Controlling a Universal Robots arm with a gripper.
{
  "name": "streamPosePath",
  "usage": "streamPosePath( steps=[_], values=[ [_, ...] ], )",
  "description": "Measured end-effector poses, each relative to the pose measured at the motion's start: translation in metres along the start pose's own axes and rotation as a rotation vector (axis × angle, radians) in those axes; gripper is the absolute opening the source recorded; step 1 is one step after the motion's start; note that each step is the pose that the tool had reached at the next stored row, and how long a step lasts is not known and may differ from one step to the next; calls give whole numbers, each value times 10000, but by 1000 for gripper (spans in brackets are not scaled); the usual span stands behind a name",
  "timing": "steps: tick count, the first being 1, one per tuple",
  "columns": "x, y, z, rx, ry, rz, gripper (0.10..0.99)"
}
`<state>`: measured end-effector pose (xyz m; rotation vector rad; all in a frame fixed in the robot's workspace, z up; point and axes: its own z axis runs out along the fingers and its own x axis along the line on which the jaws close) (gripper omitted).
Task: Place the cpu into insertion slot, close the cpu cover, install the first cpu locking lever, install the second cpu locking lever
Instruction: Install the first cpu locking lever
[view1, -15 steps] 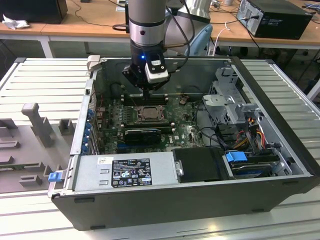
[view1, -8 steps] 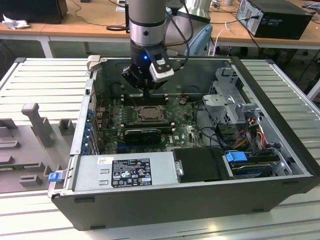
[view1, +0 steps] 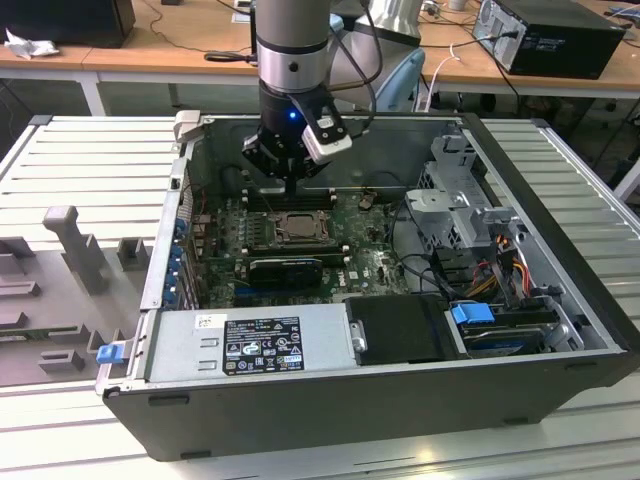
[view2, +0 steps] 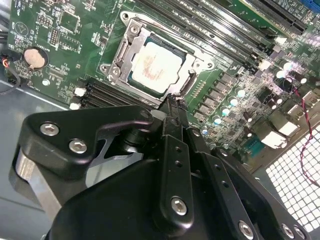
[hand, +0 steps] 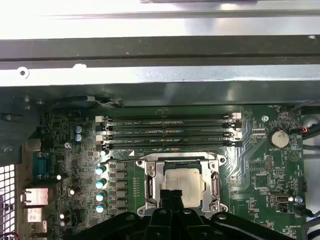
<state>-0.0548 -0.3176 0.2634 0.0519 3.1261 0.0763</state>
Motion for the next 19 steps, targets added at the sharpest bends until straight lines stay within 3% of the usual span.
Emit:
streamPosePath(
  steps=[6,19],
  values=[
    [82,-5,-1,-7,5,-116,106],
    [103,-7,0,-8,9,-176,106]
  ],
)
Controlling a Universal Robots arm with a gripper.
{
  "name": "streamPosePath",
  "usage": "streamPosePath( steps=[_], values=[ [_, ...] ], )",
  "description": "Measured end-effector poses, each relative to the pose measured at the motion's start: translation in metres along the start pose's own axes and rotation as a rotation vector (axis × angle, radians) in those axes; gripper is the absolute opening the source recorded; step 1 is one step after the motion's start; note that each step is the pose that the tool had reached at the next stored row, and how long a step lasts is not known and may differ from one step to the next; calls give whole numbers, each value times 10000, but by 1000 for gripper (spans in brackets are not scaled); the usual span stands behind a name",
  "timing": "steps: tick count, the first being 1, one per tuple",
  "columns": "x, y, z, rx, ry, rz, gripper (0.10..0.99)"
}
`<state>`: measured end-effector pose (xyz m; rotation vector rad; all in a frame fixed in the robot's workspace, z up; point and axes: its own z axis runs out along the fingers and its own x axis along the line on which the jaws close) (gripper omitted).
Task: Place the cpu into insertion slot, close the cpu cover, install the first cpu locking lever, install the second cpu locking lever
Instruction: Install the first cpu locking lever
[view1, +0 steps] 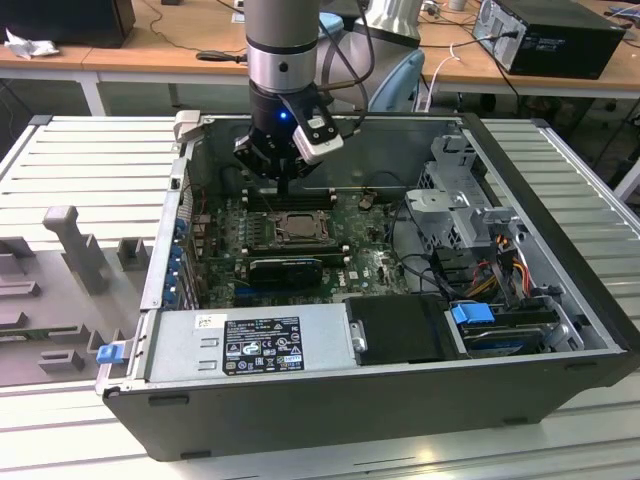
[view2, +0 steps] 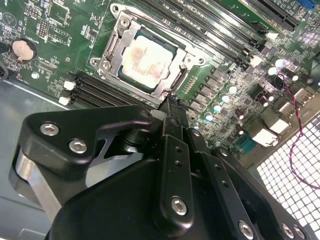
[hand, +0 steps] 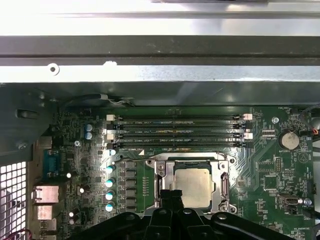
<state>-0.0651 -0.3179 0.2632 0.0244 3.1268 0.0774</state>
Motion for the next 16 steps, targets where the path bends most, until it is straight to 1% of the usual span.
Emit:
streamPosePath(
  steps=[16],
  values=[
    [29,0,3,-1,1,-24,106]
  ],
)
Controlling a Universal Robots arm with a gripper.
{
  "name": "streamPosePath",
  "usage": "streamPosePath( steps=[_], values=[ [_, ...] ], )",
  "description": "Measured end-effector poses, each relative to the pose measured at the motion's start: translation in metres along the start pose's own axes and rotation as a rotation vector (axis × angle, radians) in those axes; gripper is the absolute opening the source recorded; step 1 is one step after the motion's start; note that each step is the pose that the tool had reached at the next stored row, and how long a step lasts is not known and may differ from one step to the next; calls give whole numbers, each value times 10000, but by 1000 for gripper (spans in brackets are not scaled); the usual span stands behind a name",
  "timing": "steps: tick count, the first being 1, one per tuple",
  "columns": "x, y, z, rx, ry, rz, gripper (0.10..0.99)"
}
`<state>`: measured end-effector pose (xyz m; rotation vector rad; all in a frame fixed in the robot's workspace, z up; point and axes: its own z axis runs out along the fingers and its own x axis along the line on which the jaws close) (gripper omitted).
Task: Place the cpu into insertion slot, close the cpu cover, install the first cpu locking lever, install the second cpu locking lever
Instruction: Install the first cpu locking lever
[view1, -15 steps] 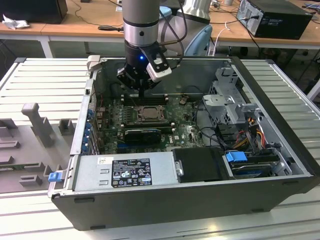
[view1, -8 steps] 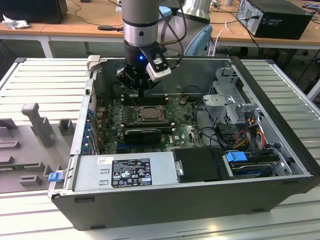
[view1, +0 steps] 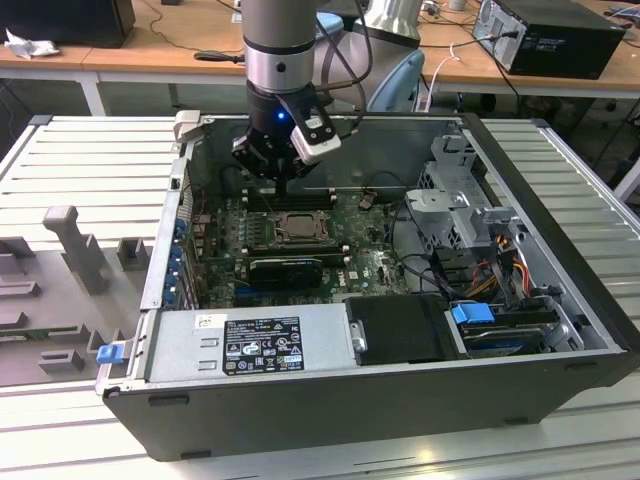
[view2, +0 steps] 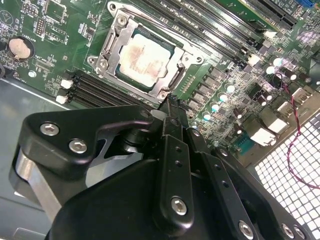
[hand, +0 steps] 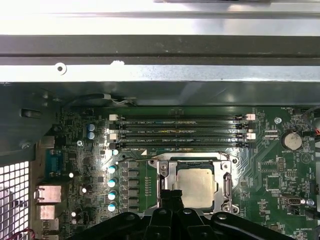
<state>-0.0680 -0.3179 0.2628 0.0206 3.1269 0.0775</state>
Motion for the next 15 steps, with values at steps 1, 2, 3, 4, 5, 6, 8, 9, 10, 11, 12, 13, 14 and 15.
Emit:
streamPosePath(
  steps=[1,2,3,4,5,6,8,9,10,11,12,13,14,15],
  values=[
    [1,0,0,0,0,0,106],
    [1,0,0,1,0,-1,106],
    [1,0,0,0,0,-2,106],
    [1,0,0,1,1,-2,106],
    [1,0,0,0,1,-2,106],
    [4,0,0,0,0,-2,106],
    [41,-1,-1,-2,0,-1,106],
    [55,-1,-1,-2,1,-1,106],
    [74,-1,-2,-3,1,-4,106],
    [102,-2,-2,-4,1,-5,106],
    [124,-2,-1,-5,0,-6,106],
    [151,-2,-1,-5,1,-9,106],
    [180,-2,0,-5,1,-15,106],
    [243,-4,2,-17,2,-16,106]
  ],
)
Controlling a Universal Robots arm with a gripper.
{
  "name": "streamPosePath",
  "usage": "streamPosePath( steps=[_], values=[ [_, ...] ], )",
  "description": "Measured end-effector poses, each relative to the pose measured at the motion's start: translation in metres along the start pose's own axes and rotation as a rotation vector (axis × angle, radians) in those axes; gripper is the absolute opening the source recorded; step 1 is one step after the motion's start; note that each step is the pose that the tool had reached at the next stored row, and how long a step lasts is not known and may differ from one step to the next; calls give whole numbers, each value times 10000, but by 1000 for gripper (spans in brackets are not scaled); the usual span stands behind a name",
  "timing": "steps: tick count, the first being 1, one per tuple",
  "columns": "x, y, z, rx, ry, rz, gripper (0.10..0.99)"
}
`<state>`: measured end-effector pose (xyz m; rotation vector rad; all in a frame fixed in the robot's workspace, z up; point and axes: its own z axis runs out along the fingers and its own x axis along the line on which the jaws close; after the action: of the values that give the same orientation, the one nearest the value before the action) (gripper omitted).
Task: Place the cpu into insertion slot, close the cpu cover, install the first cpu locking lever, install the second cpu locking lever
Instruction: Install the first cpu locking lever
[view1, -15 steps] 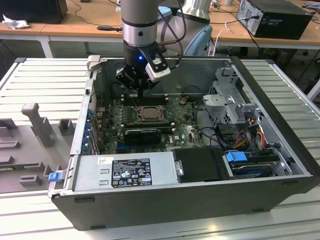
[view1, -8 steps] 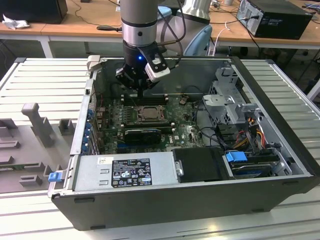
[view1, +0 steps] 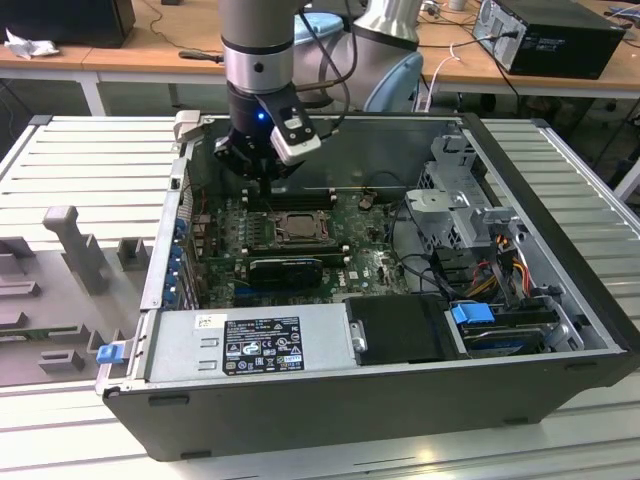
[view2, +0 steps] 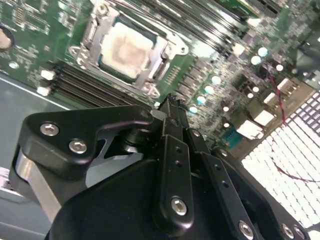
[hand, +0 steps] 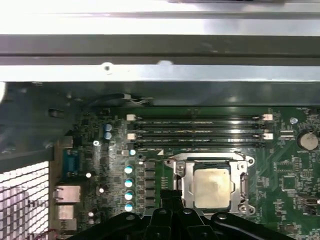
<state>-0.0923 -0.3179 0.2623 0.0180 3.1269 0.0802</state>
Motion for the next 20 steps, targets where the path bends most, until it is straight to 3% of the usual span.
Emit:
streamPosePath(
  steps=[3,7,12,20],
  values=[
    [136,-2,6,-30,0,1,106],
    [256,19,14,-45,0,2,106],
    [284,196,51,-46,-1,2,106],
    [245,233,70,-23,-2,1,106]
  ],
)
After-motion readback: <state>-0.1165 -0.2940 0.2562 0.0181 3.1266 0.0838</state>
